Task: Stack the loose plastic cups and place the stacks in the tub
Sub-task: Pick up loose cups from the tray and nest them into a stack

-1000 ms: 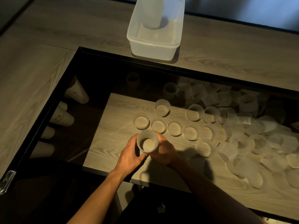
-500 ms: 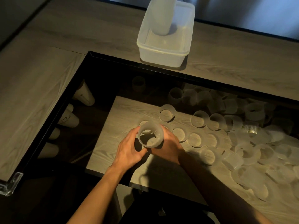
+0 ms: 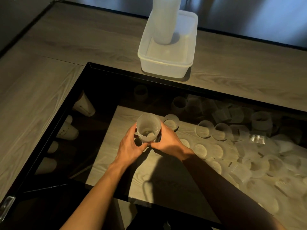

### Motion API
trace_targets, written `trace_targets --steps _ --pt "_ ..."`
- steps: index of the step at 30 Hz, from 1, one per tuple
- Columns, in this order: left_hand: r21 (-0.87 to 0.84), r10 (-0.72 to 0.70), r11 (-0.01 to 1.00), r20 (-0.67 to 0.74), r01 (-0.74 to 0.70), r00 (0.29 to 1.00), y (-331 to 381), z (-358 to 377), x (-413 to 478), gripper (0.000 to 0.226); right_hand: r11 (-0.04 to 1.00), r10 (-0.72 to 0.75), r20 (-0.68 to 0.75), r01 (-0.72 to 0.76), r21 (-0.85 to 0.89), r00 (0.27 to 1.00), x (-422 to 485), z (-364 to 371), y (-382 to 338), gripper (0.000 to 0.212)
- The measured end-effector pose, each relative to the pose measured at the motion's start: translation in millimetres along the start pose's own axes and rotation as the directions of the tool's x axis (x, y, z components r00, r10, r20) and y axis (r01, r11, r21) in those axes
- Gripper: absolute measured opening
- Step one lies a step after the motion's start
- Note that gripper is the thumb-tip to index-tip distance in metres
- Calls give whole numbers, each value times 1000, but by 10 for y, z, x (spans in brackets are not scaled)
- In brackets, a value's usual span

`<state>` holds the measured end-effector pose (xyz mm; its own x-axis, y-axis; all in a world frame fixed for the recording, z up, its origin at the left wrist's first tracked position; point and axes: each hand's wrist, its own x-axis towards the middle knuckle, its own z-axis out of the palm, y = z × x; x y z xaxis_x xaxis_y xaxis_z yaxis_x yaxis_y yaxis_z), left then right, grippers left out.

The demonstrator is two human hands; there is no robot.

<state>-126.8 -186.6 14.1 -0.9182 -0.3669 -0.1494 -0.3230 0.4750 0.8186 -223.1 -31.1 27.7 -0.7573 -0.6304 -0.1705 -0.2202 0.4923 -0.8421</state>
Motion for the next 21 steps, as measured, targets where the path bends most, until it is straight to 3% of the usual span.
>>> trace_targets --steps 5,11,16,21 --pt "-7 -38 999 49 38 998 -67 77 75 90 999 32 37 -31 -24 999 78 37 155 95" --pt "44 -80 996 104 76 991 -175 201 84 93 974 116 61 -101 -202 991 124 136 340 99" --pt "49 -128 991 146 123 981 -200 292 92 99 967 26 12 -22 -253 1000 79 219 463 101" --pt "84 -26 996 89 18 996 -97 262 73 84 988 -6 -68 -5 -155 998 -77 80 389 91"
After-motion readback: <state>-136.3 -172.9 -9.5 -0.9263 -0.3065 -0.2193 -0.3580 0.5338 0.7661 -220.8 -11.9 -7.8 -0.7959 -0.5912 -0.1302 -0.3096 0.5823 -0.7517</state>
